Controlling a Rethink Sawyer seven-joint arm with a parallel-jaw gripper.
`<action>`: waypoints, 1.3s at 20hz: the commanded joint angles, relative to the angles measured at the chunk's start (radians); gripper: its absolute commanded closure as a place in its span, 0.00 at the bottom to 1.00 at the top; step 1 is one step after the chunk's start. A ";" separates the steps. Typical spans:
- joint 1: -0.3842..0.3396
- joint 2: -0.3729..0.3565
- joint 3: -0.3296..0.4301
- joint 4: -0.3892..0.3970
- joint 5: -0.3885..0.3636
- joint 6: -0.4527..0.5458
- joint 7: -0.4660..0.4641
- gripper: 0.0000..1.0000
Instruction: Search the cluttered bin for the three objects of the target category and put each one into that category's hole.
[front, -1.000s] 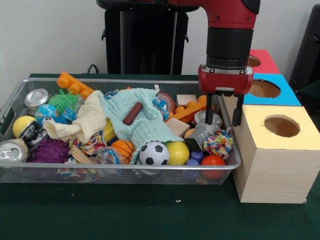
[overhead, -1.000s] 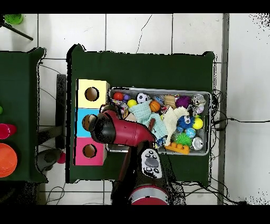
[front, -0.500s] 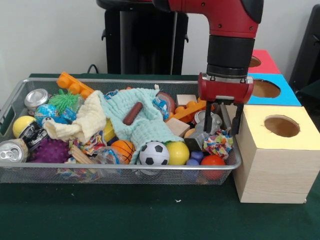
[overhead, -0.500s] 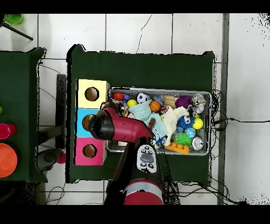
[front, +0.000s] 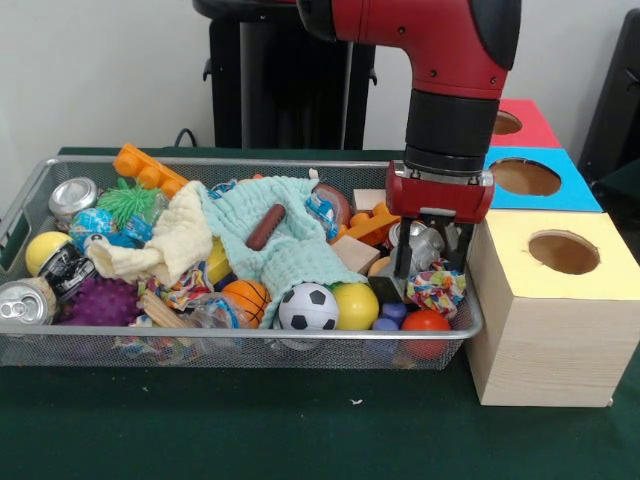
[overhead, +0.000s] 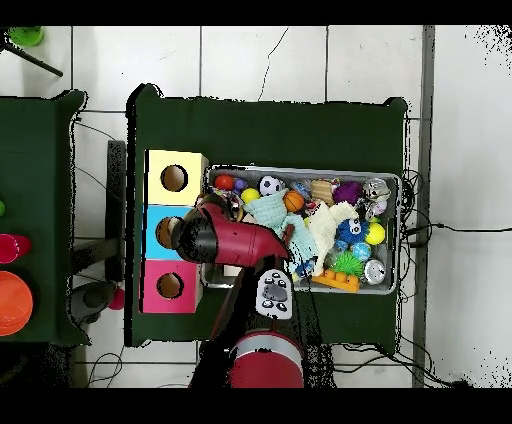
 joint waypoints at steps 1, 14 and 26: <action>-0.009 0.065 0.011 -0.056 -0.028 0.029 0.115 0.00; -0.055 0.092 0.078 -0.053 -0.045 -0.042 0.123 1.00; -0.069 0.034 0.093 -0.006 -0.030 -0.034 0.153 1.00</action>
